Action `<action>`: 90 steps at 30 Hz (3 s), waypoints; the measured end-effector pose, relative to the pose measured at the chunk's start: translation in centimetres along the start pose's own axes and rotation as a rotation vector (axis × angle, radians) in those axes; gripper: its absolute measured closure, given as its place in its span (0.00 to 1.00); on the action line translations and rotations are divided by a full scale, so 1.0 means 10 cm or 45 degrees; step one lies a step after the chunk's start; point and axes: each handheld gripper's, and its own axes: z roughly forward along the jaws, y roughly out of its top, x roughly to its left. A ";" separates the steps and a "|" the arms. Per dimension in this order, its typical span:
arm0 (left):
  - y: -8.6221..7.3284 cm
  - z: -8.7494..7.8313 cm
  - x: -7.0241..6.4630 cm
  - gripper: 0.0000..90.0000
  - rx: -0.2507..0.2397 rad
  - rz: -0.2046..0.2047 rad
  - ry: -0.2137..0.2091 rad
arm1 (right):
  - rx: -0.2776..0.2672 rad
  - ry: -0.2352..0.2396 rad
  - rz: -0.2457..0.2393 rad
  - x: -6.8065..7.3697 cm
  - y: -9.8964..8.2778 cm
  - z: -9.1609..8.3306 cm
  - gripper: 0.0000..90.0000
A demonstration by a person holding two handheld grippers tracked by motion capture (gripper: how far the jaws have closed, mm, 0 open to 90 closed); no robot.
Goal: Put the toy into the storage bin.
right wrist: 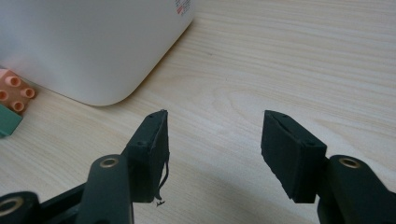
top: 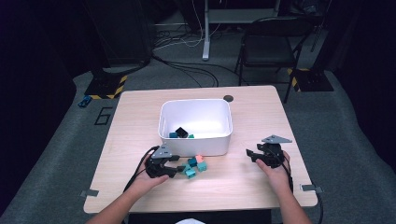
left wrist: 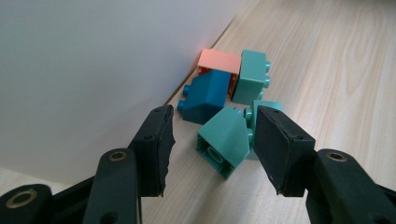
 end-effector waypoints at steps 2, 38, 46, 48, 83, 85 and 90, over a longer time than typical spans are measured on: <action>-0.01 0.03 0.00 0.52 -0.001 0.002 0.001 | -0.002 0.003 -0.006 0.00 0.00 0.00 0.46; -0.07 0.34 -0.05 0.50 0.076 0.015 -0.037 | 0.008 -0.001 -0.007 -0.01 -0.01 -0.01 0.46; -0.08 0.35 -0.05 0.62 0.097 0.026 -0.017 | 0.005 -0.007 -0.010 -0.03 -0.02 -0.02 0.46; -0.08 0.35 -0.05 0.65 0.098 0.027 -0.015 | 0.003 -0.006 -0.002 -0.02 -0.02 -0.02 0.46; 0.00 0.01 -0.03 0.66 0.064 -0.024 -0.014 | 0.007 -0.006 -0.003 -0.03 -0.02 -0.02 0.46; 0.02 -0.02 -0.03 0.66 0.065 -0.023 -0.014 | 0.006 -0.005 -0.005 -0.02 -0.02 -0.02 0.46; 0.06 -0.10 -0.02 0.66 0.053 -0.030 -0.009 | 0.003 -0.006 -0.001 -0.02 -0.02 -0.02 0.46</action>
